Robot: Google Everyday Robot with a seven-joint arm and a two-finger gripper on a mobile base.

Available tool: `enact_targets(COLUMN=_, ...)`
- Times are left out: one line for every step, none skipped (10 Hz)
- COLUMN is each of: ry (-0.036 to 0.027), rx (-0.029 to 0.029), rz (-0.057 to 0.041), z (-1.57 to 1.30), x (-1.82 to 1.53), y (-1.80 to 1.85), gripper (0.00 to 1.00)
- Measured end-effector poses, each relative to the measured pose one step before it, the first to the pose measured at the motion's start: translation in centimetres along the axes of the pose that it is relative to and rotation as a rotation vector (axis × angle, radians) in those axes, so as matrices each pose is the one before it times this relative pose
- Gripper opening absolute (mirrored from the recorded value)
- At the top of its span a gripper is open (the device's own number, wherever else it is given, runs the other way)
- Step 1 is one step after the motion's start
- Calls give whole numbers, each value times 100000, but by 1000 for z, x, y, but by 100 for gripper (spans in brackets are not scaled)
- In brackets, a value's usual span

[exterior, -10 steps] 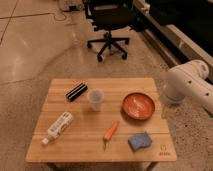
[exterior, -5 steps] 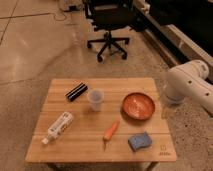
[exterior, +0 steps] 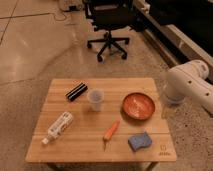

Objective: Drag the pepper across the table

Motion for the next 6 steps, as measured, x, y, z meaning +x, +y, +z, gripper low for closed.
enact_targets(ry=4, rx=1, rz=0, z=-2, x=0, y=0, gripper=65)
enact_targets(ry=1, rx=7, rz=-7, z=-1, x=0, y=-2, gripper=65)
enact_targets(ry=-2, rx=-16, rz=-28, z=6, x=-13, y=5, gripper=65)
enact_targets(ry=-206, rx=-319, rz=-1049, z=79, x=-417, y=56, gripper=65)
enact_targets(ry=-704, rx=-692, rz=-2003, z=147, x=-1063, y=157, gripper=65)
enact_targets(ry=-694, rx=-514, rz=-1671, z=76, x=-1431, y=116, gripper=65)
